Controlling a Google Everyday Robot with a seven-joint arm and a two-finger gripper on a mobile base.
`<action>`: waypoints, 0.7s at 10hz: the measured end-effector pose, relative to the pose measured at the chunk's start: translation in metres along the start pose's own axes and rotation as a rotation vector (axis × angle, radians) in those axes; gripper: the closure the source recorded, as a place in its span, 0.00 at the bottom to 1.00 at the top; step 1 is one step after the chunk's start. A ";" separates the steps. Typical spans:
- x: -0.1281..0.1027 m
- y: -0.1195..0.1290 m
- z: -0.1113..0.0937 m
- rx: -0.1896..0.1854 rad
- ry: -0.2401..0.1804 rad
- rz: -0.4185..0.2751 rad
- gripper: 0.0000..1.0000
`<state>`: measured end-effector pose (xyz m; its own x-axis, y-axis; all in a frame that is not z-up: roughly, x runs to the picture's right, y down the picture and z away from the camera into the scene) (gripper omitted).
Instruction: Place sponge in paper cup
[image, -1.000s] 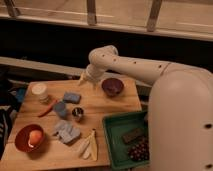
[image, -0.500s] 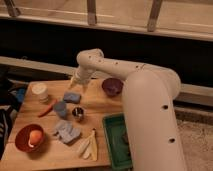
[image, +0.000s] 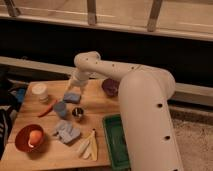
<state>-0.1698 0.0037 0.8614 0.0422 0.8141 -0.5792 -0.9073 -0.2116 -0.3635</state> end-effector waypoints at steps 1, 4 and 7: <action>-0.002 -0.005 0.000 0.011 0.004 0.007 0.39; -0.003 -0.016 0.025 0.033 0.043 0.033 0.39; -0.011 -0.029 0.045 0.071 0.087 0.051 0.39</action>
<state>-0.1627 0.0254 0.9110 0.0290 0.7527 -0.6578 -0.9365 -0.2097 -0.2812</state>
